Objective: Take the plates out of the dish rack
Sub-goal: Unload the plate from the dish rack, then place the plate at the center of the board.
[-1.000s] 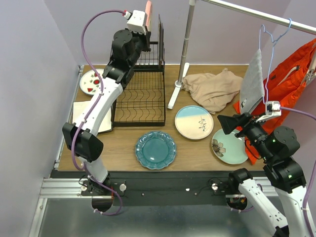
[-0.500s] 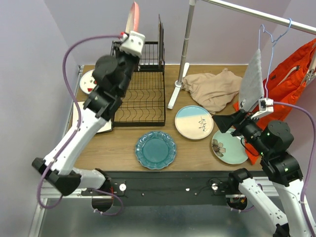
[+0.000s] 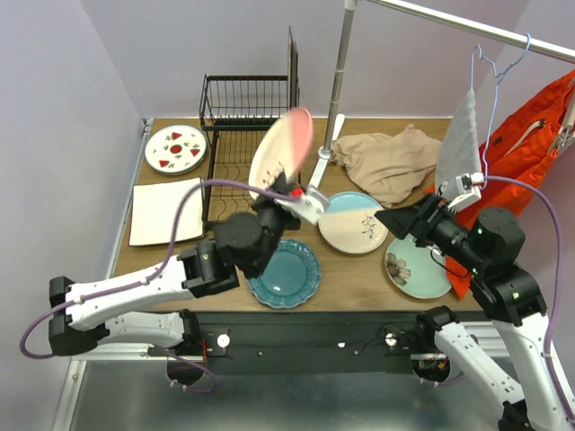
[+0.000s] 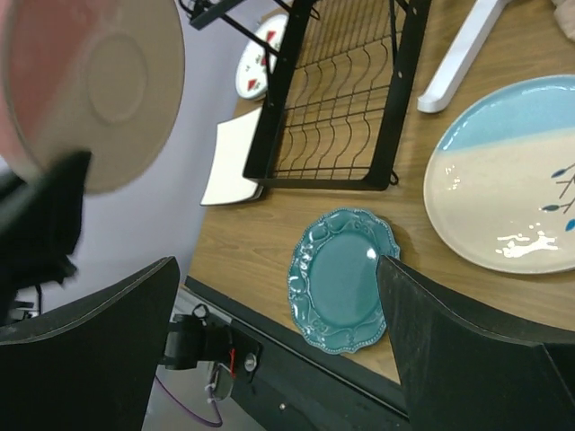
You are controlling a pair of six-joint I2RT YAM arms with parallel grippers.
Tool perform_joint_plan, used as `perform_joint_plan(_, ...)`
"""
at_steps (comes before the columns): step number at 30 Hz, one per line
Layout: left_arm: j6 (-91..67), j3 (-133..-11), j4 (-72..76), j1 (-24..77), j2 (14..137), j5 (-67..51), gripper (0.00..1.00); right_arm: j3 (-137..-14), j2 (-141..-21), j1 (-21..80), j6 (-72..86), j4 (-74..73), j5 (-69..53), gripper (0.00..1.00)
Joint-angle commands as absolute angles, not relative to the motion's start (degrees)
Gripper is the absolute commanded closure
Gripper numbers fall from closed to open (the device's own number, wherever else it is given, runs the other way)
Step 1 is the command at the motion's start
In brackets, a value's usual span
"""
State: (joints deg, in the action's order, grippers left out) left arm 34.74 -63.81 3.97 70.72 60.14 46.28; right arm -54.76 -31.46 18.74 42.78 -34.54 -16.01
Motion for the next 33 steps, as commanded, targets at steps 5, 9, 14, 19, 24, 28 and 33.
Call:
perform_joint_plan(5,51.76,-53.53,24.94,87.34,65.29,64.41,1.00,-62.05,-39.37,18.72,41.84,-35.42,-15.74,0.01)
perform_joint_plan(9,56.77,-50.28,29.79,90.52,67.76,65.56,1.00,-62.75,-42.27,18.63,40.78,-35.25,-17.31,0.00)
perform_joint_plan(14,58.71,-48.96,31.90,91.40,71.80,63.38,1.00,-59.25,-44.30,18.72,41.22,-29.90,-23.44,0.00)
perform_joint_plan(19,61.08,-48.78,32.17,93.43,76.02,62.76,1.00,-56.87,-47.63,18.72,42.27,-25.40,-29.35,0.03)
perform_joint_plan(24,59.41,-47.82,32.43,94.31,75.41,59.85,1.00,-54.85,-48.78,18.72,44.65,-21.63,-30.06,0.06)
perform_joint_plan(28,61.61,-46.15,35.59,95.10,76.81,62.84,1.00,-51.69,-49.39,18.72,45.79,-19.60,-29.88,0.10)
perform_joint_plan(33,63.97,-45.62,37.79,95.80,81.12,64.77,1.00,-49.22,-50.89,18.72,46.32,-18.98,-30.50,0.22)
